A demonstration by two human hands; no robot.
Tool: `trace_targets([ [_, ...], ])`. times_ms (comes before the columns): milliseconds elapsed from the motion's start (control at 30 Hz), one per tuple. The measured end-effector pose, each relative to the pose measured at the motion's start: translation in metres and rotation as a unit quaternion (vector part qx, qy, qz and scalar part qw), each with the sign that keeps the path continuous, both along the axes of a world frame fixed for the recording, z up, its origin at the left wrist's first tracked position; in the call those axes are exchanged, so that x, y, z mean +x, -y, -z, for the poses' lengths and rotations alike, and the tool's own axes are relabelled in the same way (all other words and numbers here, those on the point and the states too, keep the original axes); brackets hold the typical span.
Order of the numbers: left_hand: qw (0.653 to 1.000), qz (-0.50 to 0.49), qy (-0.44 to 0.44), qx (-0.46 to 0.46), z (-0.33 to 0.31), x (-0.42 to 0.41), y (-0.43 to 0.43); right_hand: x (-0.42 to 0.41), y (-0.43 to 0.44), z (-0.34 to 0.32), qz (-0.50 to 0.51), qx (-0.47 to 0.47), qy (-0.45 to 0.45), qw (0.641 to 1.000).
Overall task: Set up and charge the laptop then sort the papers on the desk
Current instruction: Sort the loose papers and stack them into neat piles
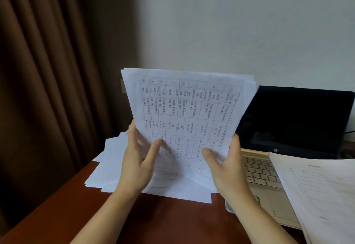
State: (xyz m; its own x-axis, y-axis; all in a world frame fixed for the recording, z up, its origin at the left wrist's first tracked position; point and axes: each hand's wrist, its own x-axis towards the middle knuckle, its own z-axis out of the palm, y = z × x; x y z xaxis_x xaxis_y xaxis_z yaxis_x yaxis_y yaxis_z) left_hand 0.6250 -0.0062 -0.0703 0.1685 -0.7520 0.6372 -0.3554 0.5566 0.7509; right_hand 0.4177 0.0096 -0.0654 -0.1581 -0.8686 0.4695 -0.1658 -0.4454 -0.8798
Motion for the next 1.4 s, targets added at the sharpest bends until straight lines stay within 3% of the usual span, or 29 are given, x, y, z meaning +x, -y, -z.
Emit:
trace_targets([
  [333,0.998,-0.06,-0.002,-0.005,0.002,-0.002,-0.001,0.006,-0.01,-0.006,0.072,0.019,-0.068,0.995],
  [433,0.995,-0.1,-0.014,-0.005,0.0,0.0,-0.002,0.007,-0.008,-0.003,0.085,-0.021,-0.091,0.992],
  [567,0.994,-0.11,0.003,0.016,-0.005,-0.004,-0.009,0.01,-0.006,-0.002,0.056,-0.042,-0.065,0.995],
  [700,0.997,-0.058,0.038,0.041,-0.001,-0.008,-0.007,0.017,-0.006,0.003,0.032,-0.018,-0.084,0.996],
  [833,0.999,-0.012,-0.021,0.049,-0.003,-0.008,-0.006,0.015,-0.004,0.006,0.055,-0.023,-0.048,0.997],
  [967,0.997,0.008,-0.03,0.073,-0.003,-0.009,-0.003,0.018,-0.002,0.013,0.035,0.005,-0.078,0.996],
  [1133,0.994,0.017,-0.06,0.092,-0.007,-0.007,-0.002,0.007,-0.006,-0.008,-0.005,0.019,-0.023,1.0],
  [1300,0.978,0.058,-0.062,0.192,-0.018,-0.017,-0.003,-0.028,-0.009,-0.035,-0.038,0.106,-0.045,0.993],
  [1400,0.951,0.11,-0.079,0.279,-0.03,-0.039,-0.008,-0.063,-0.014,-0.047,-0.018,0.152,-0.038,0.988],
])
